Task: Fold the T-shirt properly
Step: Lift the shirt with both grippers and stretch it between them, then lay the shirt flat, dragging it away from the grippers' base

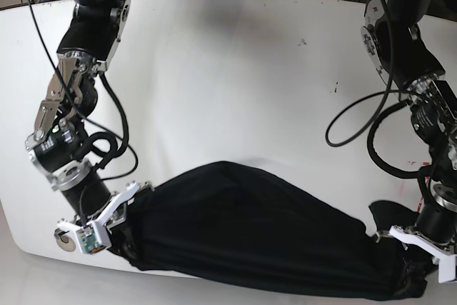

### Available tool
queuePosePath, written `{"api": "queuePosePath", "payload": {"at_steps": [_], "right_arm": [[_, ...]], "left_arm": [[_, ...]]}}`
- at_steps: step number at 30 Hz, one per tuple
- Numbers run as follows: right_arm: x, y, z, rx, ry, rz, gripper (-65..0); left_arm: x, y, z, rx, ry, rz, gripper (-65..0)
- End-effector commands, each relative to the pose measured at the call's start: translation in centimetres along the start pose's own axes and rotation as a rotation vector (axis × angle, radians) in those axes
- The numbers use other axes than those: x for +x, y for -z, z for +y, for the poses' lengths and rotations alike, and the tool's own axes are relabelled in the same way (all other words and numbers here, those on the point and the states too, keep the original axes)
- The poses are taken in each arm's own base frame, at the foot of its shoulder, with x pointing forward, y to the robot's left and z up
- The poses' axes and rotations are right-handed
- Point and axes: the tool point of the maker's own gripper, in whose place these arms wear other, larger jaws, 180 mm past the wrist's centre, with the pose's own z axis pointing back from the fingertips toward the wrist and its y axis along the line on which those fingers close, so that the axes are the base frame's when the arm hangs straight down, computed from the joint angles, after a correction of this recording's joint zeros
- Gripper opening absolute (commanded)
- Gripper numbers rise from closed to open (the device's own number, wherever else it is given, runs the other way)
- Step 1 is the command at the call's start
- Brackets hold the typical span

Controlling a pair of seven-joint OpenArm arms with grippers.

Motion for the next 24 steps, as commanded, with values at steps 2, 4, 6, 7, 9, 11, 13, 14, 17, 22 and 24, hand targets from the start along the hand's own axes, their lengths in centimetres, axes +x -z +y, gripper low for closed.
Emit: {"api": "queuePosePath", "payload": {"at_steps": [2,4,6,7,9,11,13,14,17,22,24], "right_arm": [[4.2,-0.3,-2.7,-0.060,-0.059,-0.085,-64.4],[5.2,-0.4,-3.3,-0.073,-0.078,-0.095,-64.4],[5.5,-0.6,-3.6,-0.080,-0.089,-0.096,-64.4],[5.5,-0.6,-3.6,-0.081,-0.091,-0.095,-64.4],[5.4,-0.9,-3.6,-0.086,-0.094,-0.094,-64.4],[4.1,-1.1,-2.9,-0.069,-0.083,-0.071,-64.4],[2.9,-1.4,-2.1,-0.050,-0.066,-0.054,-64.4],[2.1,-1.8,-1.7,-0.042,-0.055,-0.042,-64.4],[-0.9,-3.1,-0.9,-0.033,0.000,0.007,-64.4],[-6.3,-5.3,1.8,0.019,0.130,0.098,-64.5],[-8.6,-6.5,2.7,0.023,0.189,0.143,-64.5]], "left_arm": [[5.5,-0.2,0.7,0.025,0.031,-0.146,-65.0],[6.3,-0.3,0.7,0.025,0.036,-0.163,-65.0],[6.4,-0.3,0.6,0.024,0.038,-0.159,-65.0],[6.3,-0.3,0.6,0.024,0.038,-0.154,-65.0],[5.8,-0.2,0.5,0.023,0.035,-0.135,-65.0],[4.3,-0.2,0.5,0.021,0.027,-0.100,-65.0],[2.6,-0.3,0.4,0.020,0.018,-0.062,-65.0],[1.1,-0.3,0.3,0.017,0.009,-0.031,-65.0],[-2.1,-0.5,-0.3,0.007,-0.024,0.034,-65.0],[-9.1,-2.2,-1.1,0.000,-0.076,0.186,-65.0],[-11.6,-3.1,-1.5,-0.011,-0.101,0.242,-65.0]]}}
